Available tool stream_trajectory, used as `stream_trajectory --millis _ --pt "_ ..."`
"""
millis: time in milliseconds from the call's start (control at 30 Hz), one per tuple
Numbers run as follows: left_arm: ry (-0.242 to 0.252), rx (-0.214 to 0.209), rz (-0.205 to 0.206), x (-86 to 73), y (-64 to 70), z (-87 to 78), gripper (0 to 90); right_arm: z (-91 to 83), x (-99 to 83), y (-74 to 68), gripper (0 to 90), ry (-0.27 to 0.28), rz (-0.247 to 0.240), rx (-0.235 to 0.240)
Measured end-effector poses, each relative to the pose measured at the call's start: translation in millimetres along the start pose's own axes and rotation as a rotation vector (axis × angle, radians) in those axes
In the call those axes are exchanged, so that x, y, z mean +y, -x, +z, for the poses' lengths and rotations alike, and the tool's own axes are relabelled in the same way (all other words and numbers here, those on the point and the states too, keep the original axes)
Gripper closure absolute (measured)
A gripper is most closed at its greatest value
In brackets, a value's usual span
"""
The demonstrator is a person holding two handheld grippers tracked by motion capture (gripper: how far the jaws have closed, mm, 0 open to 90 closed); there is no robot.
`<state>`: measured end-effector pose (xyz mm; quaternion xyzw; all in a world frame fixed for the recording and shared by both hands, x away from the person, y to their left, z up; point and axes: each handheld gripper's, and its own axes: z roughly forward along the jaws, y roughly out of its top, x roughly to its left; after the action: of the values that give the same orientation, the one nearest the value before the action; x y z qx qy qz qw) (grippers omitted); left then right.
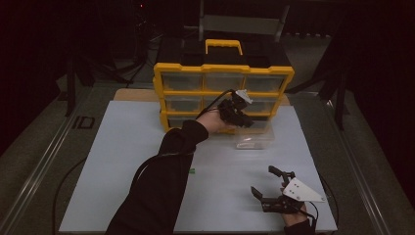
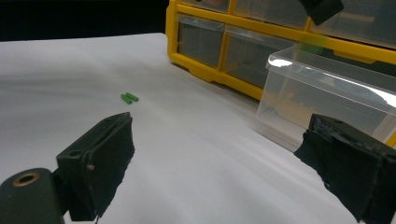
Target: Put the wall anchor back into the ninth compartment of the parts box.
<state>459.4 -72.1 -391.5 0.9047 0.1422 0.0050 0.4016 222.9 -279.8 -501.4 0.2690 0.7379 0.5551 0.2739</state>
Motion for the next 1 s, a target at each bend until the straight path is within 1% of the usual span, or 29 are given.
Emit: stream_trajectory --millis 67,100,167,233,267,300,333,367,400,433,467,567,633,667,733,867,900,933,1000 --pt "-0.004 0.003 -0.002 0.1 0.5 -2.4 62.7 0.0 0.0 -0.1 8.6 -0.001 0.000 -0.001" --pt "-0.004 0.003 -0.002 0.1 0.5 -2.4 59.0 0.0 0.0 -0.1 8.6 -0.001 0.000 -0.001" --pt "0.008 0.007 0.004 -1.0 1.8 -7.8 49.9 0.1 0.0 -0.2 8.6 -0.002 -0.001 -0.001" --pt "0.016 -0.007 0.000 -2.9 2.3 -11.6 43.2 0.0 0.1 -0.3 8.6 -0.003 -0.001 -0.001" --pt "0.016 -0.007 0.000 -2.9 2.3 -11.6 38.2 0.1 0.1 -0.3 8.6 -0.003 -0.001 -0.002" --pt "0.014 -0.015 0.008 -5.4 3.9 -15.3 34.6 0.2 0.1 -0.3 8.6 -0.003 -0.001 -0.002" --pt "0.014 -0.015 0.008 -5.4 3.9 -15.3 31.1 0.3 0.0 -0.2 8.6 -0.002 -0.002 -0.002" --pt "0.019 -0.028 0.007 -6.7 4.3 -17.7 31.1 0.3 0.0 -0.2 8.6 -0.002 -0.002 -0.002" --pt "0.024 -0.037 0.001 -8.0 4.6 -20.1 26.5 0.4 0.0 -0.2 8.6 -0.003 -0.001 -0.002" --pt "0.024 -0.037 0.001 -8.0 4.6 -20.1 22.5 0.4 0.0 -0.2 8.6 -0.003 -0.001 -0.002" --pt "0.035 -0.062 -0.004 -12.7 5.1 -28.3 13.8 0.7 0.1 -0.4 8.6 -0.004 -0.004 -0.002" --pt "0.043 -0.074 -0.007 -18.5 6.1 -36.7 4.7 1.0 0.0 -0.8 8.6 -0.009 -0.002 -0.002" --pt "0.045 -0.072 -0.001 -22.4 7.2 -42.6 4.5 1.0 0.0 -0.9 8.6 -0.011 -0.001 -0.003" --pt "0.050 -0.078 0.002 -24.6 7.9 -45.4 4.6 1.0 0.1 -0.9 8.6 -0.011 -0.001 -0.003" --pt "0.057 -0.071 0.002 -28.8 9.1 -51.5 4.6 1.2 0.1 -1.0 8.6 -0.011 -0.003 -0.005" --pt "0.052 -0.064 0.013 -37.4 11.7 -62.6 4.6 1.8 0.2 -1.5 8.6 -0.012 -0.006 -0.005" --pt "0.051 -0.056 0.015 -39.7 12.7 -65.2 4.6 2.0 0.2 -1.6 8.5 -0.013 -0.008 -0.003" --pt "0.052 -0.060 0.014 -42.1 13.0 -67.9 4.6 2.1 0.2 -1.7 8.6 -0.014 -0.009 -0.003" --pt "0.056 -0.052 0.012 -46.6 14.2 -73.3 4.6 2.2 0.3 -2.1 8.6 -0.015 -0.006 -0.003"
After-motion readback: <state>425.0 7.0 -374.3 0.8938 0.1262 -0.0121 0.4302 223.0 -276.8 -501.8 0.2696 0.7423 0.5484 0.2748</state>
